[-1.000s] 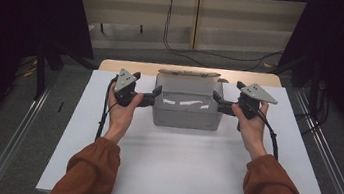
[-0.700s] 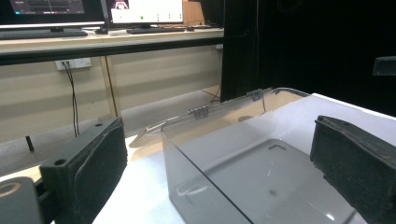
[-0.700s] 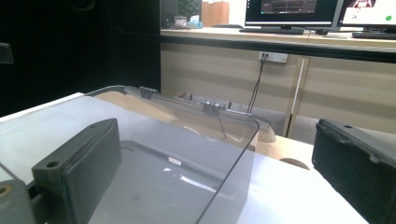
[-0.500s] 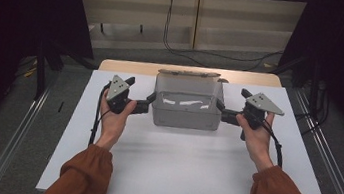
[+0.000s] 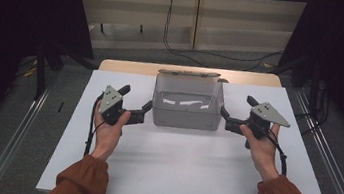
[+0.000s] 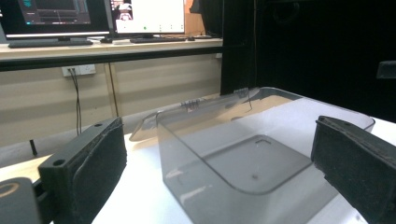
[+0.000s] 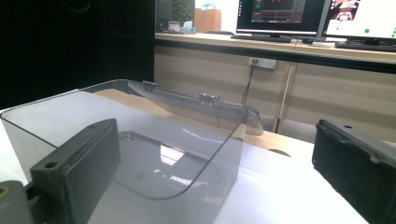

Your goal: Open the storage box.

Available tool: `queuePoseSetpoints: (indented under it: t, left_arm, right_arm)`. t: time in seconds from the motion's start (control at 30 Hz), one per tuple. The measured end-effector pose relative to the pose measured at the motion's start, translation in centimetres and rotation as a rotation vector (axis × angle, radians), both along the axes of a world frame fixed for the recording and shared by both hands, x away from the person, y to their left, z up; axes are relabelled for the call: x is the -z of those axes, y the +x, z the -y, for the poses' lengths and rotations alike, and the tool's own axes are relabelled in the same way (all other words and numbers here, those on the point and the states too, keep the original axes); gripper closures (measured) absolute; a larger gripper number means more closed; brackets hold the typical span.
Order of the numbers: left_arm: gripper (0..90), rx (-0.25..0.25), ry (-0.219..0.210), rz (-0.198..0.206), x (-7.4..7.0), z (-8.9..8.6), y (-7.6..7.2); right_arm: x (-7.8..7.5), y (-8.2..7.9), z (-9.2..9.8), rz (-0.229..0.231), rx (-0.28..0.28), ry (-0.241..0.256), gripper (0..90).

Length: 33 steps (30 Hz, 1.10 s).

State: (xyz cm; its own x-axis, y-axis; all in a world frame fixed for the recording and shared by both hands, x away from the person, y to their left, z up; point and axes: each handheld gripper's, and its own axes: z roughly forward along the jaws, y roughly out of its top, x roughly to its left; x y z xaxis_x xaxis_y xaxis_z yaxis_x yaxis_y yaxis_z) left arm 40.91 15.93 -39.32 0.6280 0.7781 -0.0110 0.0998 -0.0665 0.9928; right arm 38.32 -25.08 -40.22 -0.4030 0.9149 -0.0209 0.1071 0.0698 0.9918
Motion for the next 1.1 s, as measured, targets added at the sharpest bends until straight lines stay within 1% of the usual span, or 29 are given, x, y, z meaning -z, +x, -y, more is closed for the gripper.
queuePoseSetpoints:
  t: [0.03,0.13,0.17,0.23,0.33,0.4,0.47,0.6,0.63,0.67,0.73,0.77,0.83,0.87,0.9,0.93,0.97,1.0,1.03,1.07,1.1]
  left_arm:
    - [3.3,-0.011,0.003,0.002,0.1,-0.1,-0.2]
    - [3.3,-0.003,-0.001,-0.016,0.3,-0.5,-0.8]
    - [3.3,-0.004,0.004,-0.017,0.4,-0.7,-1.0]
    - [3.3,-0.015,0.002,-0.024,0.8,-0.9,-1.5]
    - [3.3,-0.032,-0.012,-0.035,1.2,-1.4,-2.1]
    - [3.3,-0.047,-0.022,-0.054,1.3,-1.6,-2.3]
    - [3.3,-0.052,-0.026,-0.055,1.3,-1.9,-2.7]
    - [3.1,-0.054,-0.015,-0.03,1.4,-2.7,-3.6]
    - [3.0,-0.06,-0.019,-0.032,1.5,-2.9,-3.8]
    - [3.0,-0.068,-0.036,-0.034,1.7,-3.1,-4.0]
    - [3.0,-0.088,-0.038,-0.044,2.0,-3.5,-4.4]
    - [3.0,-0.086,-0.047,-0.051,2.0,-3.6,-4.4]
    - [2.9,-0.08,-0.043,-0.062,2.0,-3.9,-4.6]
    - [2.9,-0.087,-0.049,-0.062,2.0,-4.0,-4.8]
    - [2.9,-0.085,-0.032,-0.064,1.9,-4.2,-5.0]
    - [2.9,-0.093,-0.038,-0.074,2.0,-4.3,-5.5]
    - [2.9,-0.103,-0.029,-0.077,2.0,-4.4,-5.8]
    - [2.9,-0.113,-0.019,-0.074,2.1,-4.5,-6.1]
    - [2.8,-0.115,-0.026,-0.067,2.2,-4.7,-6.5]
    - [2.8,-0.108,-0.031,-0.068,2.2,-4.9,-6.7]
    - [2.7,-0.1,-0.022,-0.069,2.3,-5.1,-7.0]
  right_arm:
    - [0.0,-0.2,0.1,-0.001,0.005,-0.002,0.1]
    - [-0.2,-1.0,0.3,0.013,0.013,-0.004,0.0]
    - [-0.2,-1.3,0.4,0.016,0.016,-0.003,0.0]
    - [-0.1,-2.0,0.6,0.023,0.031,-0.005,0.0]
    - [0.0,-2.8,1.0,0.026,0.042,-0.014,0.0]
    - [0.2,-3.2,1.4,0.021,0.053,-0.011,0.0]
    - [0.6,-3.7,1.7,0.01,0.062,-0.005,0.0]
    - [0.9,-4.7,2.2,0.011,0.08,-0.005,0.0]
    - [0.9,-5.0,2.4,0.012,0.088,-0.008,0.0]
    - [0.9,-5.2,2.6,0.014,0.091,-0.011,0.0]
    - [1.0,-5.7,3.0,0.011,0.101,-0.007,0.0]
    - [1.0,-6.0,3.2,0.012,0.109,-0.013,0.0]
    - [1.1,-6.5,3.5,0.012,0.118,-0.016,0.0]
    - [1.1,-6.8,3.7,0.013,0.119,-0.016,0.0]
    - [1.2,-7.1,3.9,0.01,0.126,-0.013,0.0]
    - [1.3,-7.3,4.1,0.011,0.129,-0.014,0.0]
    - [1.4,-7.6,4.3,0.007,0.136,-0.016,0.0]
    - [1.5,-7.9,4.4,0.006,0.141,-0.014,0.0]
    - [1.5,-8.2,4.6,0.006,0.143,-0.008,0.0]
    - [1.6,-8.5,4.8,0.009,0.147,-0.001,0.0]
    - [1.6,-8.7,4.9,0.01,0.151,0.003,0.0]
